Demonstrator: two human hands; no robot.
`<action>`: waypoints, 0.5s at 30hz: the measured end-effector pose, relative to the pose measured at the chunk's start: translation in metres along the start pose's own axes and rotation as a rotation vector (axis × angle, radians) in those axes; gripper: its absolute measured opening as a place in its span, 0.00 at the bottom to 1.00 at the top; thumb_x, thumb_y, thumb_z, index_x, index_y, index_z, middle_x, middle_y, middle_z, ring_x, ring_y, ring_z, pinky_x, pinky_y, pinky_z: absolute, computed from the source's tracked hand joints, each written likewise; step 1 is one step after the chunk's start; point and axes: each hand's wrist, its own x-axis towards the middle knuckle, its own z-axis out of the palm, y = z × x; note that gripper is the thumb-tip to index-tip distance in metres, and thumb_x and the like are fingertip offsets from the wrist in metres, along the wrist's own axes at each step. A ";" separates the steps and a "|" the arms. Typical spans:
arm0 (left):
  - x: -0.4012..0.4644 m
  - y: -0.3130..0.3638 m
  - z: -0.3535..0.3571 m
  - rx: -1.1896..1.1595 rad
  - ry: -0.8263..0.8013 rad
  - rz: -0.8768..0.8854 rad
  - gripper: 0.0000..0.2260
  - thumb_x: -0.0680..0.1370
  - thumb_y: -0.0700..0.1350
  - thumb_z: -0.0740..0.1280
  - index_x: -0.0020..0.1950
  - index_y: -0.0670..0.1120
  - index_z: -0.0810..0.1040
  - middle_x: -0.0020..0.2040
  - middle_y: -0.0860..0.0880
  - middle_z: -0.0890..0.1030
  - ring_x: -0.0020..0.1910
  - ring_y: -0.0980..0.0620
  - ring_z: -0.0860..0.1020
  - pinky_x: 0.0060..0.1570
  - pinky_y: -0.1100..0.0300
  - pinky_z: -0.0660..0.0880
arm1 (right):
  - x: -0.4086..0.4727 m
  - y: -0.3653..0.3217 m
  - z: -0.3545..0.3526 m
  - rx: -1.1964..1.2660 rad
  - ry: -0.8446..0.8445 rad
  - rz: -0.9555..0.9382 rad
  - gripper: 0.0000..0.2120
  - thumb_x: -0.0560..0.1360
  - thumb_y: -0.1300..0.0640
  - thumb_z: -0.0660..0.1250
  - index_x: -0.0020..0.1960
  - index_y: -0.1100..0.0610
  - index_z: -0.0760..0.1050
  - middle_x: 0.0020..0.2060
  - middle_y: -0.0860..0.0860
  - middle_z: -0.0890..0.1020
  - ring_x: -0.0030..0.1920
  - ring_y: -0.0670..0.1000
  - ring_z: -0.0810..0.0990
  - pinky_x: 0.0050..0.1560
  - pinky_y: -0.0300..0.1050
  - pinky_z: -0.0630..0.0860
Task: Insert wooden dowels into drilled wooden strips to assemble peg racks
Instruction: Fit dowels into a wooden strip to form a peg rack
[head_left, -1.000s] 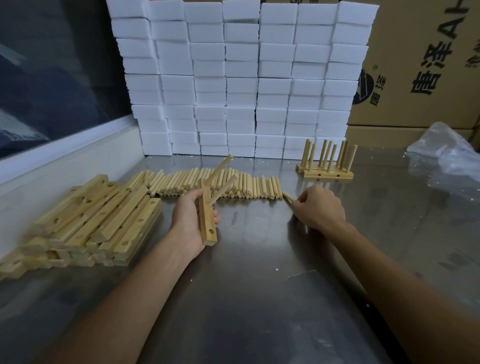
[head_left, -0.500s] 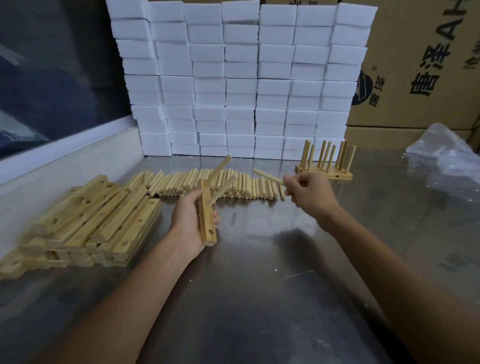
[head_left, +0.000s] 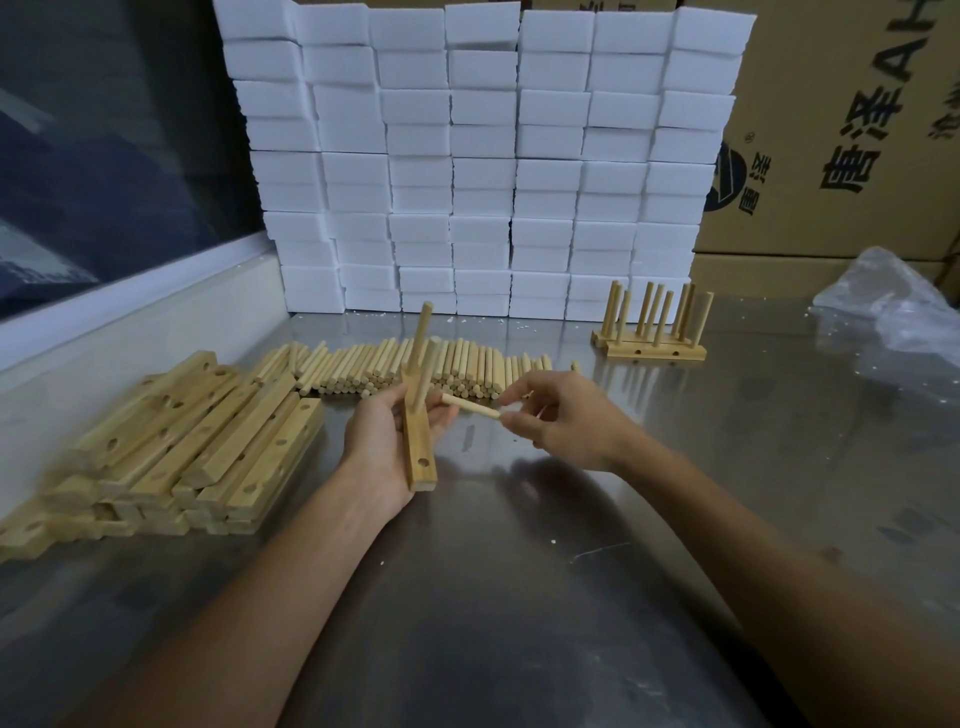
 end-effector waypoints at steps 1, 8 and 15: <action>-0.001 0.000 0.000 -0.004 -0.001 -0.004 0.09 0.82 0.40 0.63 0.55 0.35 0.78 0.37 0.40 0.84 0.39 0.45 0.86 0.36 0.56 0.82 | 0.000 -0.001 0.001 -0.065 -0.041 -0.022 0.09 0.77 0.51 0.69 0.57 0.48 0.79 0.44 0.47 0.82 0.43 0.46 0.81 0.47 0.44 0.80; -0.009 -0.003 0.007 -0.021 -0.037 -0.031 0.12 0.82 0.40 0.61 0.63 0.35 0.75 0.45 0.35 0.85 0.46 0.43 0.85 0.37 0.53 0.83 | 0.001 -0.006 0.009 -0.210 -0.003 -0.105 0.07 0.76 0.46 0.66 0.53 0.45 0.78 0.36 0.44 0.80 0.37 0.45 0.79 0.43 0.48 0.81; -0.018 -0.010 0.015 -0.006 -0.093 -0.090 0.13 0.83 0.41 0.60 0.61 0.33 0.75 0.44 0.35 0.85 0.42 0.43 0.86 0.36 0.54 0.83 | 0.002 -0.010 0.012 -0.237 0.070 -0.175 0.09 0.80 0.48 0.64 0.49 0.54 0.78 0.35 0.44 0.78 0.36 0.45 0.77 0.37 0.40 0.74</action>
